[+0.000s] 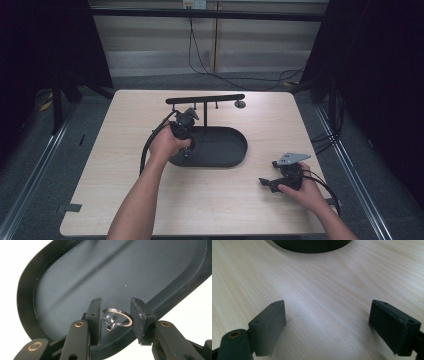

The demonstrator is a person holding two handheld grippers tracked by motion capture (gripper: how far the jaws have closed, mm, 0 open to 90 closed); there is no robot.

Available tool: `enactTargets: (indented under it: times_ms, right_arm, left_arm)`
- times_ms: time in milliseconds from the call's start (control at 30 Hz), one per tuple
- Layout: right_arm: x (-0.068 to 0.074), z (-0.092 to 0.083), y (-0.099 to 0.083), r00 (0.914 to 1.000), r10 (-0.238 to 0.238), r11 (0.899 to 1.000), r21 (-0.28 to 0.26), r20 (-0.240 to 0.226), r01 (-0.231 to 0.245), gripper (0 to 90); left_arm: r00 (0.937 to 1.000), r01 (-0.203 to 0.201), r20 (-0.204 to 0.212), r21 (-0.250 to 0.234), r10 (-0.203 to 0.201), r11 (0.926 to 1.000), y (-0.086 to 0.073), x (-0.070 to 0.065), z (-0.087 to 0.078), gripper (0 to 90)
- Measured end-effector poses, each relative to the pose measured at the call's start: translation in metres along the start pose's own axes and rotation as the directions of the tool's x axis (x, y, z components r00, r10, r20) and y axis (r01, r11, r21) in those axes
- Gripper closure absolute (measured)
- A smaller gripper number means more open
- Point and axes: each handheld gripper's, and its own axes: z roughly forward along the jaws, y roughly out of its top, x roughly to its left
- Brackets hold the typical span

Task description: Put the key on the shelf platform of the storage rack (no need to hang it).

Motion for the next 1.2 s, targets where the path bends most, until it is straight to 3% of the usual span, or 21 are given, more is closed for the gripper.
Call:
enactTargets:
  times_ms: [333,600,1200]
  right_arm:
    - [0.0,0.0,0.0,1.0,0.0,1.0,0.0,0.0,0.0,13.4]
    - [0.0,0.0,0.0,1.0,0.0,1.0,0.0,0.0,0.0,13.4]
    - [0.0,0.0,0.0,1.0,0.0,1.0,0.0,0.0,0.0,13.4]
  left_arm:
    - [0.9998,-0.008,-0.019,-0.04,0.007,0.9992,-0.0025,0.0007,0.002,61.5]
    - [0.9997,0.002,-0.022,-0.042,-0.003,0.9991,-0.005,0.0023,0.0026,57.7]
    - [0.9998,0.017,0.006,-0.054,-0.017,0.9984,-0.0102,0.0025,-0.003,52.3]
